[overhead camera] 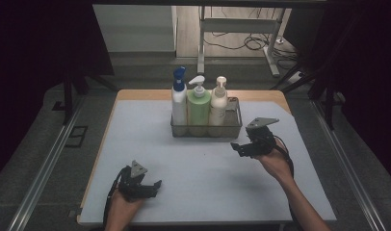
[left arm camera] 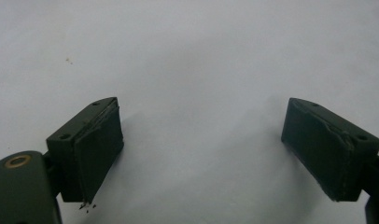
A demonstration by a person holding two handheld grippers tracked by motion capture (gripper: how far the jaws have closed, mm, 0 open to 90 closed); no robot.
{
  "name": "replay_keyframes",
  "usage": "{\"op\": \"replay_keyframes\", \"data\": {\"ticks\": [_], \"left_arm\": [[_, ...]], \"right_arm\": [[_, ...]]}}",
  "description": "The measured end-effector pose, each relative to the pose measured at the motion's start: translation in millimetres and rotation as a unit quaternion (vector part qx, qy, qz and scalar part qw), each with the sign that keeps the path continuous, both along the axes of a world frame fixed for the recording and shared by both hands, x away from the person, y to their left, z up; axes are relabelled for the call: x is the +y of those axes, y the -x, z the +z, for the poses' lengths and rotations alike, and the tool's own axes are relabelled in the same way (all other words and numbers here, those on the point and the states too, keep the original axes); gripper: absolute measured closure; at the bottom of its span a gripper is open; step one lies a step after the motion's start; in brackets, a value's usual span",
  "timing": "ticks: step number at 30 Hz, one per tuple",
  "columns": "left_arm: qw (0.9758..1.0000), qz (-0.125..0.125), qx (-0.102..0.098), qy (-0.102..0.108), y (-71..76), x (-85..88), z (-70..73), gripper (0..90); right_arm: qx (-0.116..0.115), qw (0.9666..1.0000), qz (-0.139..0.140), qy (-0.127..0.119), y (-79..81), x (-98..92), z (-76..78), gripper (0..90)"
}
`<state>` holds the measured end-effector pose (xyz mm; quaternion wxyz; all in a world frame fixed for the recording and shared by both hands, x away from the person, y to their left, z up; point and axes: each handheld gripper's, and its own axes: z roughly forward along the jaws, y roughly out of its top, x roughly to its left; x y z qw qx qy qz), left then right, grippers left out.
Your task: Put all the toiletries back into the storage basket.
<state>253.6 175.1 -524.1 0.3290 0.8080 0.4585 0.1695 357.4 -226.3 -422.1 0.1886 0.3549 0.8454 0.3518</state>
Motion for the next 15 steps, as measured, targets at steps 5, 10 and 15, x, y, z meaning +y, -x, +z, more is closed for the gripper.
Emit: {"op": "replay_keyframes", "data": {"ticks": [5, 10, 15], "left_arm": [[1.0, 0.0, 0.0, 0.0, 0.0, 0.0, 0.0, 12.3], [1.0, 0.0, 0.0, 0.0, 0.0, -0.1, 0.0, 12.3], [1.0, 0.0, 0.0, 0.0, 0.0, 0.0, 0.0, 12.2]], "right_arm": [[-0.002, 1.0, 0.006, 0.004, 10.8, -7.5, -0.5, 13.5], [0.006, 0.9999, 0.012, 0.008, 20.5, -16.9, -5.6, 10.9], [0.012, 0.9998, 0.009, 0.01, 28.7, -24.5, -16.1, 4.8]]}}
